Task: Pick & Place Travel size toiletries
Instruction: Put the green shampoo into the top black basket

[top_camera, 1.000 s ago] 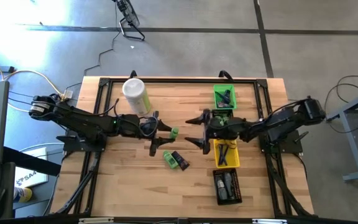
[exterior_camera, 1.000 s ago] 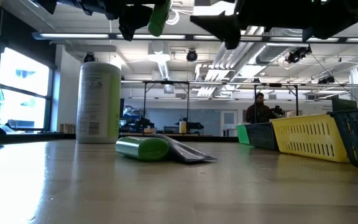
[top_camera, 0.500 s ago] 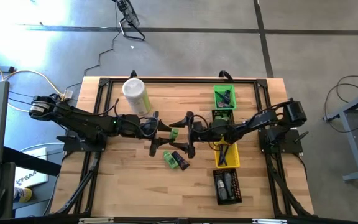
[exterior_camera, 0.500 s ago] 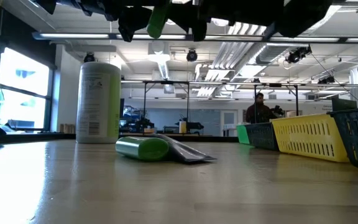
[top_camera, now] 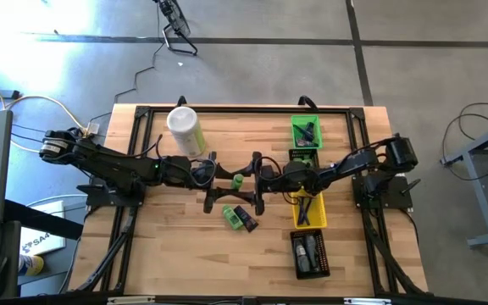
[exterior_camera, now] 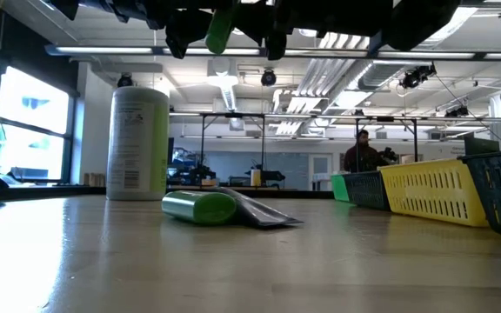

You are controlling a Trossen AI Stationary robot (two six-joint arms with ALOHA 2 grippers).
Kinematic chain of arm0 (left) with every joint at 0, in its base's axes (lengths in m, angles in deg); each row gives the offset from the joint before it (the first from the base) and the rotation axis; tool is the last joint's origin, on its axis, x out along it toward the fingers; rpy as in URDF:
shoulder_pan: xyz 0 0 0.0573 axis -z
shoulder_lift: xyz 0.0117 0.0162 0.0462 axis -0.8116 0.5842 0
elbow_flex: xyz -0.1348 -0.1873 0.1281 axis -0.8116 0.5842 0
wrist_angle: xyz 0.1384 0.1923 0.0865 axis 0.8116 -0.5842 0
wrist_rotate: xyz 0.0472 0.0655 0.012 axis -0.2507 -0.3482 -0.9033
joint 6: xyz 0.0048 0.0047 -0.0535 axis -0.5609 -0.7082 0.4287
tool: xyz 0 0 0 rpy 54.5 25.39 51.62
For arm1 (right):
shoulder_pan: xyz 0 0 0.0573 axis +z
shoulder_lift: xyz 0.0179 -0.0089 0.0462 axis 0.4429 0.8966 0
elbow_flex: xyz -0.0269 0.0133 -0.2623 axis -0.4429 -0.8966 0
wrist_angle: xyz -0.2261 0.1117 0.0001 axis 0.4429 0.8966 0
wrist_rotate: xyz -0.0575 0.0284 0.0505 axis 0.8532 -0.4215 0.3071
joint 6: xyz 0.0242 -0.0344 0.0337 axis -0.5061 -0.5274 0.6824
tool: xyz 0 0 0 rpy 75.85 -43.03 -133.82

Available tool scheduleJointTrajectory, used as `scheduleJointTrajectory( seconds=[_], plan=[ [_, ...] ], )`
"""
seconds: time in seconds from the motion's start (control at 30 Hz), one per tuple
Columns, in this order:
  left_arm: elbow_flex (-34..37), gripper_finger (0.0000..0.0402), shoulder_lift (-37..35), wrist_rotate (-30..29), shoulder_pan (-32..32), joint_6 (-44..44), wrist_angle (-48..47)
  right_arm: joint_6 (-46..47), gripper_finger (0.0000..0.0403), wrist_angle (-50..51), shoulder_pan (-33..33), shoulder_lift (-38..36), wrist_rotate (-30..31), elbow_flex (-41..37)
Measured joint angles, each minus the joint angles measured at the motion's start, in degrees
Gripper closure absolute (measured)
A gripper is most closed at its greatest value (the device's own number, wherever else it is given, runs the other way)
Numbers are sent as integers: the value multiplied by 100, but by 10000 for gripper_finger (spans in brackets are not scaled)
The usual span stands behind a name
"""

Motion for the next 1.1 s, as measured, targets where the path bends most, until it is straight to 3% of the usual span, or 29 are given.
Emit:
scheduleJointTrajectory(
  seconds=[0.57,0.83,1.1],
  plan=[
    [0,214,0,4,4,-6,-4,-4,236,-2,0,0,9,0],
    [0,214,-2,3,2,-3,-4,-7,225,-2,0,-2,9,0],
    [0,214,-2,2,2,-2,-40,-9,243,8,0,-2,7,0]
  ],
)
